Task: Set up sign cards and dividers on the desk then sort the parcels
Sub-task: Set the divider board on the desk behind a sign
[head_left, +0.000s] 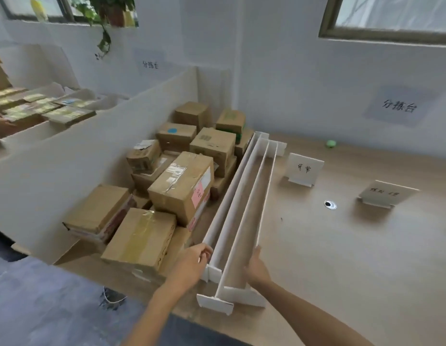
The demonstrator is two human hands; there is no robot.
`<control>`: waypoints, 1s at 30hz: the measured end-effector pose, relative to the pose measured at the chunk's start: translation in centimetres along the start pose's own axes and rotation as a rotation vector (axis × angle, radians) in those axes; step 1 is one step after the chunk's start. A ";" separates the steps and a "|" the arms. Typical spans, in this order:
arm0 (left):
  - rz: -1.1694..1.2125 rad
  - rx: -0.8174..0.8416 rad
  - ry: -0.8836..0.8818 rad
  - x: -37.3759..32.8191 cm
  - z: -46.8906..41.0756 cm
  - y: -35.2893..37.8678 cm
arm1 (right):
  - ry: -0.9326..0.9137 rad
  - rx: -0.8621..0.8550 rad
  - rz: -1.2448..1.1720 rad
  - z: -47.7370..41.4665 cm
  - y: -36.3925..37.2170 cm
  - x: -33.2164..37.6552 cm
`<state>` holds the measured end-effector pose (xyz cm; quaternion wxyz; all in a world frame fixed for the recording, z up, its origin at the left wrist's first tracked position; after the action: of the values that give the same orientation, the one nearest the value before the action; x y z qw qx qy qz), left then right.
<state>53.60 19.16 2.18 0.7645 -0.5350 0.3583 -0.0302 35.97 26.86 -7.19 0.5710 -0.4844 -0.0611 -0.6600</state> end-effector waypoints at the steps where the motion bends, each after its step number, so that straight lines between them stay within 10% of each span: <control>1: 0.003 0.020 0.023 0.1 -0.5 0.1 | 0.009 -0.020 -0.032 0.5 0.1 0.3; 12: 0.006 0.090 0.169 -1.9 -3.6 0.4 | -0.144 -0.257 0.231 4.2 -3.8 3.5; 30: -0.168 -0.036 0.538 -30.7 3.7 12.4 | -0.272 -0.620 -0.031 21.7 -29.9 -8.7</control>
<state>28.83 40.61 8.19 0.6273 -0.5491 0.5032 -0.2277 22.96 56.82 12.06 0.3728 -0.7177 0.0595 -0.5851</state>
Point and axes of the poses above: each hand's wrist, its own z-axis away from the middle knuckle, its own y-axis out of the palm, x = y × z, the point moved 2 cm from there along -z, towards the middle knuckle, and after that the axes turned 14 degrees about -z, right-handed, at the moved point
